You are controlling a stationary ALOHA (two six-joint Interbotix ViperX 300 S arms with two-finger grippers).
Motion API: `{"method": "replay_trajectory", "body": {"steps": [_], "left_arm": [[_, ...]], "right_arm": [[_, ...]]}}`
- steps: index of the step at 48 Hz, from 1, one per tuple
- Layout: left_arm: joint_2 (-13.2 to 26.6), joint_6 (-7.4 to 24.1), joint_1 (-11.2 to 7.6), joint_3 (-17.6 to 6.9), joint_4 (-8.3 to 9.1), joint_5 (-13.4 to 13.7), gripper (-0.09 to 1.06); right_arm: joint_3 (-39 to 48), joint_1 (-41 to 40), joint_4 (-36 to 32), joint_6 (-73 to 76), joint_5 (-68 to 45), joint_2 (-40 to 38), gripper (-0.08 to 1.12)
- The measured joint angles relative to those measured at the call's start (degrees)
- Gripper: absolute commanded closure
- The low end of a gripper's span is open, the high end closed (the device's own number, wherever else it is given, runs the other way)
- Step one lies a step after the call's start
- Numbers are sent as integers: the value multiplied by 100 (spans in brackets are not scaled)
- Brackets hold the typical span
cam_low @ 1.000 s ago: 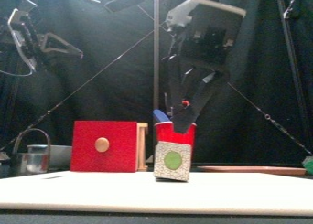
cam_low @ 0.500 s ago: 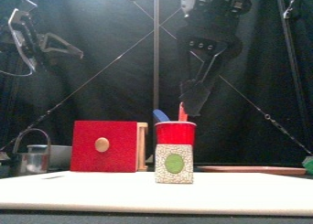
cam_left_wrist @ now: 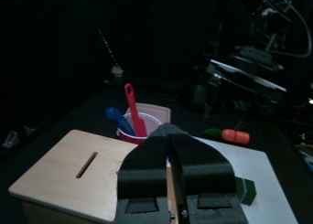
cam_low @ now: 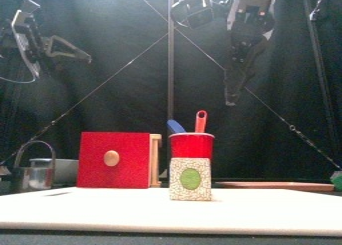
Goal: Place sushi on board then cut the sushi with the knife then place the pieces on the plate
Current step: Pick knife at handle with right hand
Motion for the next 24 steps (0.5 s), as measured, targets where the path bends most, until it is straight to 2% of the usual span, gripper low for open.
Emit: {"method": "replay_trajectory", "body": {"steps": [7, 18, 24], "left_arm": [[0, 0, 105, 0, 9, 0, 69], [-9, 0, 237, 0, 0, 0, 69], [0, 0, 316, 0, 0, 0, 69]], "right_arm": [[0, -967, 800, -1415, 167, -97, 4], [-185, -2241, 1230, -2505, 220, -53, 4], [-501, -2821, 1617, -3023, 439, 237, 5]]}}
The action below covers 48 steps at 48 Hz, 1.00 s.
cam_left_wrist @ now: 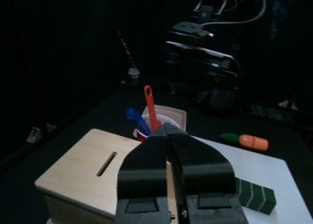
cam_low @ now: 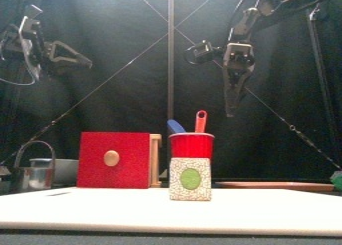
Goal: Place sushi on board then cut the sushi with the knife then place the pieces on the plate
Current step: Pick knife at handle with right hand
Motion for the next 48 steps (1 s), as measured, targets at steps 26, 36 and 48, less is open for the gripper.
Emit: {"method": "replay_trajectory", "body": {"steps": [26, 36, 48], "left_arm": [[0, -9, 281, 141, 0, -9, 69], [0, 0, 281, 185, 0, -9, 69], [0, -9, 290, 272, 0, 0, 69]], "right_arm": [[-1978, -747, 1090, -729, 1521, 1626, 4], [-2268, -738, 1283, -712, 1679, 1934, 5], [-2426, -721, 1336, -677, 1969, 2136, 5]]}}
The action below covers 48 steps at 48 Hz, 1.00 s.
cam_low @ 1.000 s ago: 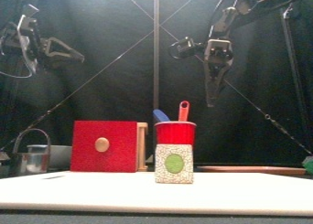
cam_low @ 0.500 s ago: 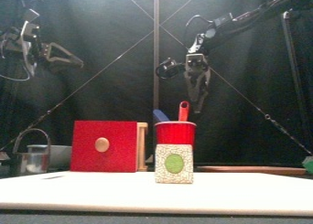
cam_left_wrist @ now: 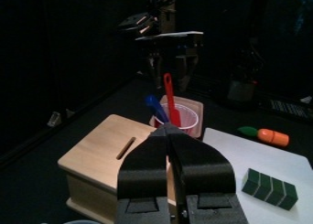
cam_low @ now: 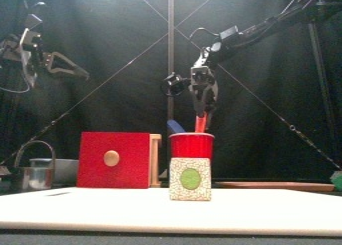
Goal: Place sushi on board then cut the sushi with the knife then place the pieces on the plate
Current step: Pick knife at handle with right hand
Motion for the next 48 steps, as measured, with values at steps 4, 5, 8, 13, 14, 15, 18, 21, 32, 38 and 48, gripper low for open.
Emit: {"method": "replay_trajectory", "body": {"steps": [4, 5, 8, 13, 14, 15, 18, 21, 32, 38, 48], "left_arm": [[0, 0, 0, 0, 0, 0, 69], [0, 0, -9, 0, 0, 0, 69], [0, 9, -9, 0, 0, 0, 69], [0, 9, 0, 0, 0, 0, 69], [0, 9, 0, -9, 0, 0, 69], [0, 0, 0, 0, 0, 0, 69], [0, 9, 0, 18, 0, 0, 69], [0, 9, -9, 53, 0, 9, 69], [0, 0, 0, 132, 0, 18, 69], [0, 0, 0, 132, 0, 18, 69], [0, -9, 0, 132, 0, 18, 69]], "right_arm": [[-35, 9, -9, 26, 35, 44, 5], [-44, 9, -9, 26, 35, 53, 5], [-79, 18, -18, 35, 35, 79, 7], [-167, 18, -44, 44, 53, 176, 11], [-185, 18, -53, 53, 53, 185, 13], [-202, 18, -70, 53, 62, 211, 14], [-255, 26, -114, 62, 79, 255, 21], [-281, 26, -149, 62, 105, 272, 27], [-316, 62, -272, 88, 193, 281, 49], [-316, 105, -290, 97, 264, 272, 51], [-316, 149, -299, 97, 334, 255, 53]]}}
